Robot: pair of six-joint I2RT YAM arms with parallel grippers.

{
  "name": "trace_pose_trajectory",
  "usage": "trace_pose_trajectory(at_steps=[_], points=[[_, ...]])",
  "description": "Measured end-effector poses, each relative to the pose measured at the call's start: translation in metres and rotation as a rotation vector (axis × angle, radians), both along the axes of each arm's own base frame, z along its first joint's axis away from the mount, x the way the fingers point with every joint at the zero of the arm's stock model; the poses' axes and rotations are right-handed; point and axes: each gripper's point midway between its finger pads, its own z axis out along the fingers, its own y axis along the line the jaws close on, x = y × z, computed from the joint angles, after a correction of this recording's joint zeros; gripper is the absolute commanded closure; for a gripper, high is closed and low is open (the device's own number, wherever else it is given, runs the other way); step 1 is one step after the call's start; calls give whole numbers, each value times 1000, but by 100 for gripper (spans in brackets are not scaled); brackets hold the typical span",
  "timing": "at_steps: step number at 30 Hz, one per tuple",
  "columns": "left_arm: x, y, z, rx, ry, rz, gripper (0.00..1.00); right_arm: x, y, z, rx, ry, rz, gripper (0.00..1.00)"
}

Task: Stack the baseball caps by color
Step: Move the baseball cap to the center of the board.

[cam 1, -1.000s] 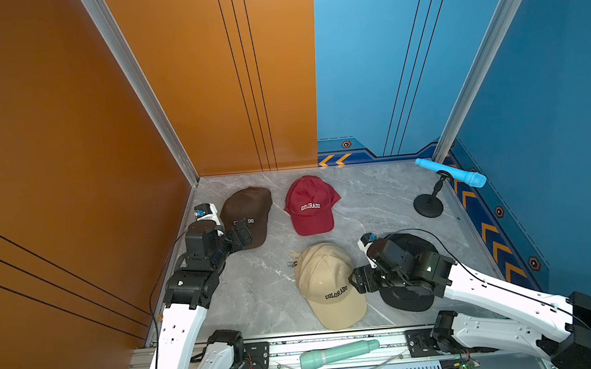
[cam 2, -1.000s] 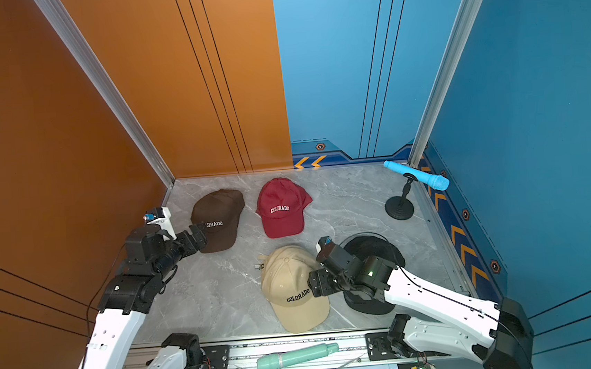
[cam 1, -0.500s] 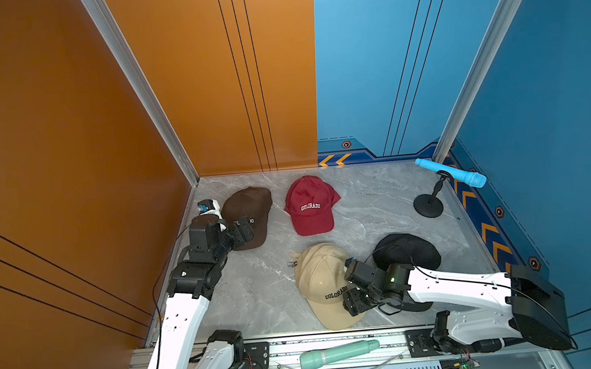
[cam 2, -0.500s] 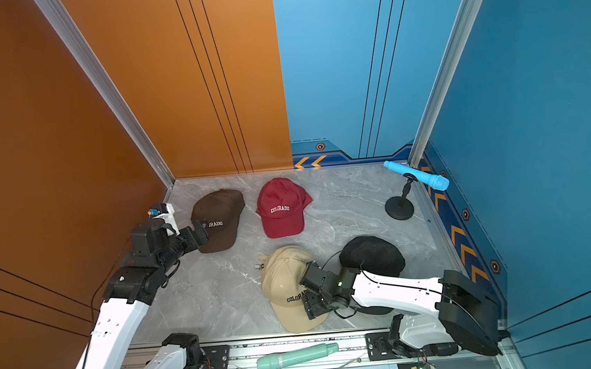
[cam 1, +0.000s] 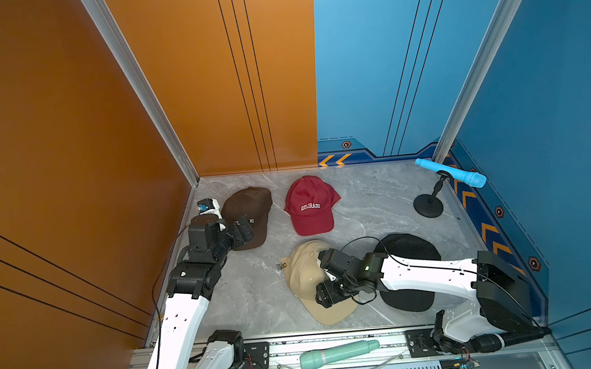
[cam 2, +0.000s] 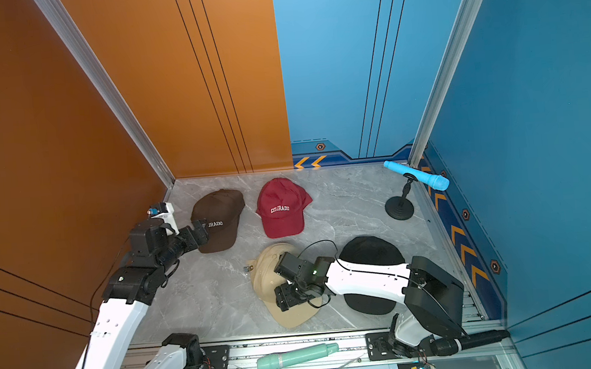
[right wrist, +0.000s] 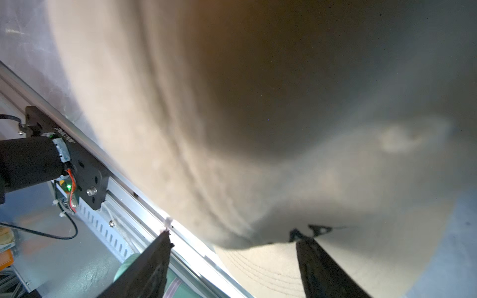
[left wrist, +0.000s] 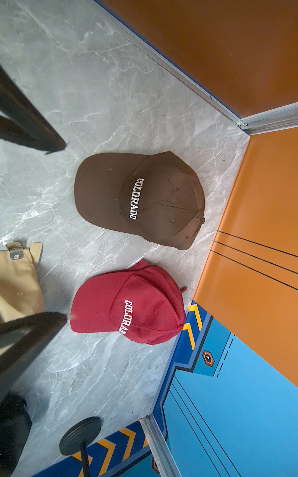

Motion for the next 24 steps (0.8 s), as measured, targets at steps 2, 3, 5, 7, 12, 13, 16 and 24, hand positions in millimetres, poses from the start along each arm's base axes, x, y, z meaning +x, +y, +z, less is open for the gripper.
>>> trace_pose_trajectory(at_steps=[2,3,5,7,12,13,16,24], points=[[0,0,2,7,-2,-2,2,-1,6,-1,8,12,14,27],[0,0,3,10,-5,-2,2,-1,8,-1,15,14,16,27],[-1,-1,6,18,-10,-9,2,1,7,3,31,13,9,26],[-2,-4,6,24,-10,-21,2,6,-2,12,55,2,-16,25],[-1,-12,5,29,-1,-49,2,34,-42,42,88,-70,-130,29],[-1,-12,6,29,-2,-50,2,39,-49,44,81,-86,-144,34],[-1,-12,7,21,-4,-47,2,43,-70,37,27,-119,-161,62],[-3,-13,16,-11,-40,-35,2,48,-112,-1,-169,-104,-182,86]])
